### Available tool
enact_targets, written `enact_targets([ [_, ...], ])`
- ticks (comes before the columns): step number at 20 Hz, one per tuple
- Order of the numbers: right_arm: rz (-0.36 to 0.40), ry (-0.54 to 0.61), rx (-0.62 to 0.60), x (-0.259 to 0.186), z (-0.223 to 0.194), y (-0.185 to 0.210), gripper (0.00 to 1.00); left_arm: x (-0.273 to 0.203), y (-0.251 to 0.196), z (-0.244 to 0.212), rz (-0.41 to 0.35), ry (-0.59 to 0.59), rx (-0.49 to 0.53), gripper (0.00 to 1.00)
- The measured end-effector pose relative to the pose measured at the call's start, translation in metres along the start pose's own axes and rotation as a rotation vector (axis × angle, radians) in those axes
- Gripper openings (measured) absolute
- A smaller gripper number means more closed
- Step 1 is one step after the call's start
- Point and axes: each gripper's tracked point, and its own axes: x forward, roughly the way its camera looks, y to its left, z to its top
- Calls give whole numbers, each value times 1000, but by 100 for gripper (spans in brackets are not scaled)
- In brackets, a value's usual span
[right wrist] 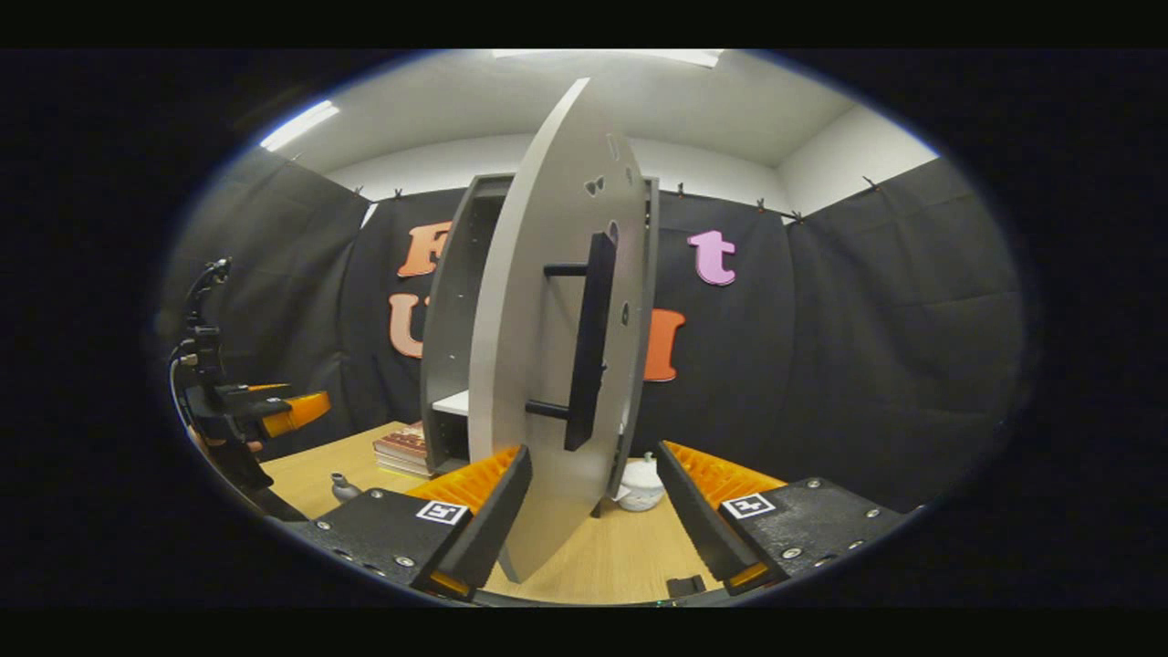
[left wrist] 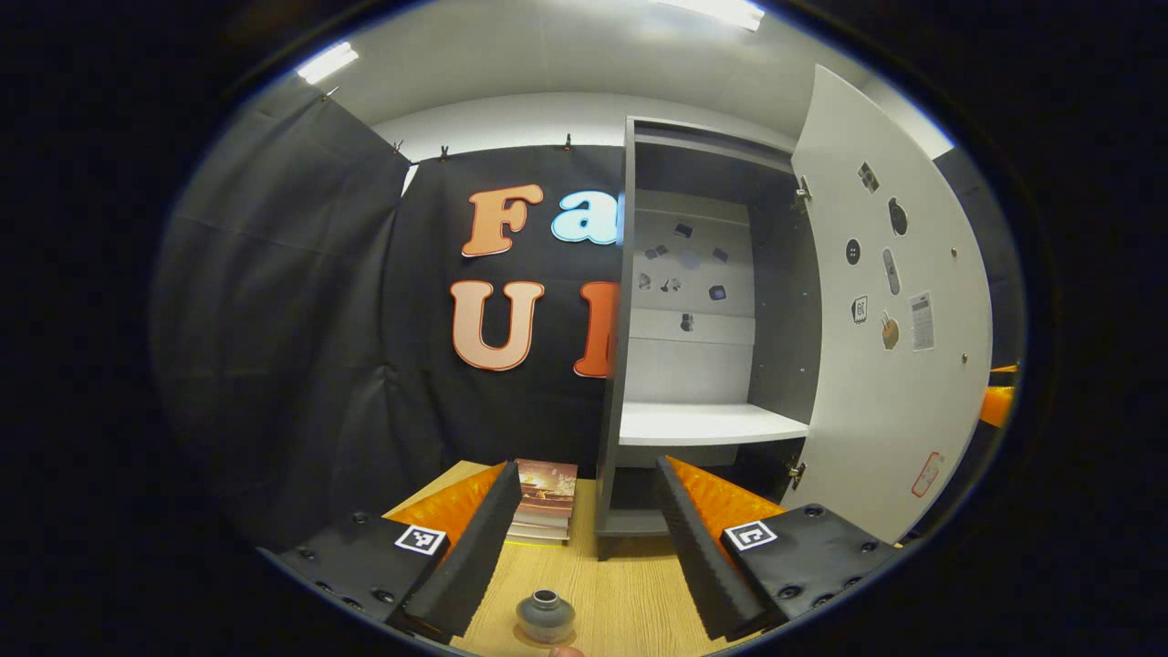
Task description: Open the cabinet door with the right hand, grasp the bottle in the cabinet with the left hand and place it on the coaster, then close the cabinet door with the right hand.
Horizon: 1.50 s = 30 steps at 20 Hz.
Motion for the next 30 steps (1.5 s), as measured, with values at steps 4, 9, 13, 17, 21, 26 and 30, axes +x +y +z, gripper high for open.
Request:
enact_targets([
  [4,-18,-23,25,25,16,38,85,30,17,-6,-75,18,13,94],
  [9,-35,-20,74,59,25,91,87,70,47,-10,-173,28,14,94],
  [13,-49,-36,119,89,36,128,67,89,66,-17,-235,46,12,95],
  [17,-5,-22,175,132,40,163,57,99,87,-19,-252,64,6,95],
  [21,35,-3,183,157,42,177,58,103,100,-16,-227,67,-8,95],
  [26,94,0,144,176,43,187,61,111,113,-17,-165,72,-15,95],
  [30,145,-11,117,192,45,197,58,113,116,-18,-108,73,-25,96],
])
